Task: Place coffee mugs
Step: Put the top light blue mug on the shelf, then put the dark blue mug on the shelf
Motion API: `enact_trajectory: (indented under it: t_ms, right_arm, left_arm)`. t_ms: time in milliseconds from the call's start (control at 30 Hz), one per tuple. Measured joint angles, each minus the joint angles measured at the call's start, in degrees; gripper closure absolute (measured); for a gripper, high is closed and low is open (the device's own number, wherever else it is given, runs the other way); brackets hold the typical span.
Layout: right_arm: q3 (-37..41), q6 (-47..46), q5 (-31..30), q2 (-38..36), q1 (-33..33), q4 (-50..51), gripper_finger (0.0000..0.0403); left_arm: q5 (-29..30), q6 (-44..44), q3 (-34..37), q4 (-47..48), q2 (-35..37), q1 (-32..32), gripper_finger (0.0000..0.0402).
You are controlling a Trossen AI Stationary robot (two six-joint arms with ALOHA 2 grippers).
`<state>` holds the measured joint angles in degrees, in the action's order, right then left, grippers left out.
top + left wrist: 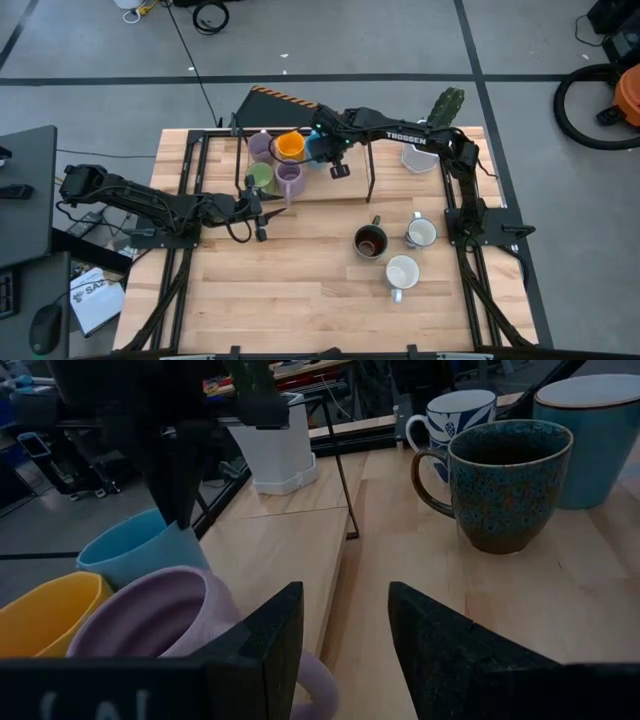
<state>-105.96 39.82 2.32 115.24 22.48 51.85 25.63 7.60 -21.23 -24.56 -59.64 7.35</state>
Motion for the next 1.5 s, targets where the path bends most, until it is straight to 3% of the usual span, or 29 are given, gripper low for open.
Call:
enact_trajectory:
  t_ms: [300,1067,1500]
  right_arm:
    - [-0.01,-0.24,1.82,0.00,0.00,-0.85,0.0360]
    - [-0.06,-1.68,2.40,-0.10,-0.72,0.51,0.0241]
    - [-0.08,-2.36,2.37,-0.15,-0.72,1.38,0.0205]
  left_arm:
    - [0.02,0.00,0.00,0.02,0.00,0.00,0.0246]
    - [-1.49,-0.02,0.00,0.64,0.00,0.00,0.0246]
    - [-1.49,0.20,0.00,0.91,0.00,0.00,0.0246]
